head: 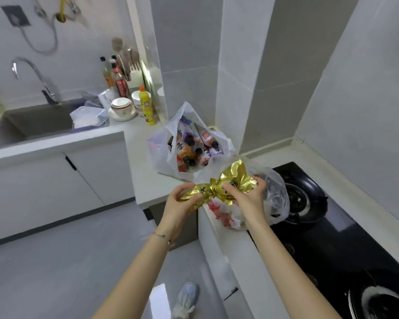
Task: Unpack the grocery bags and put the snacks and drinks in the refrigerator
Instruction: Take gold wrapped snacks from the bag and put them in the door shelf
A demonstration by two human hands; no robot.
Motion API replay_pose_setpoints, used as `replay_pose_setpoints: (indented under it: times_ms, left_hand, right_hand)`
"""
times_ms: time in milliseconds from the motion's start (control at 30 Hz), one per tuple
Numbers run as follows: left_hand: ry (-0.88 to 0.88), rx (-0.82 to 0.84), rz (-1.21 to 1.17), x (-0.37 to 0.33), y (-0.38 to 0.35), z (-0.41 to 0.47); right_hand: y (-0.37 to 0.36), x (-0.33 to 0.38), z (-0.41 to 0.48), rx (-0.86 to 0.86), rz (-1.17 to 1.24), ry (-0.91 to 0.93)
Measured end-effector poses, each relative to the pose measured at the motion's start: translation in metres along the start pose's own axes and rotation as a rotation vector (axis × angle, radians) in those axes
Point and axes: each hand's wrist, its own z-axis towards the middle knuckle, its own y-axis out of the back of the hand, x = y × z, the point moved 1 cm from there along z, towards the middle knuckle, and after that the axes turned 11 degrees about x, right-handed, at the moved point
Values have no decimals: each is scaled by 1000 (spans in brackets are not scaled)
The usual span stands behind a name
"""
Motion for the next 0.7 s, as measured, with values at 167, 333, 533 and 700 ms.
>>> replay_pose_setpoints:
  times_ms: [167,333,533,700]
  left_hand:
    - [-70,-304,-74,10,32,-84]
    - [-160,-432,-202,2,78,-172]
    - [-222,-664,-247,8,127,-281]
    - [-276,-801,-285,14,153,-386]
  right_hand:
    - [-40,-8,-47,250,-35,-52]
    - [-111,-5,-101,550,-63,-17]
    - [-193,-10,-183,858,-78,-7]
    - [-247,-25,-270,1052,-51,-42]
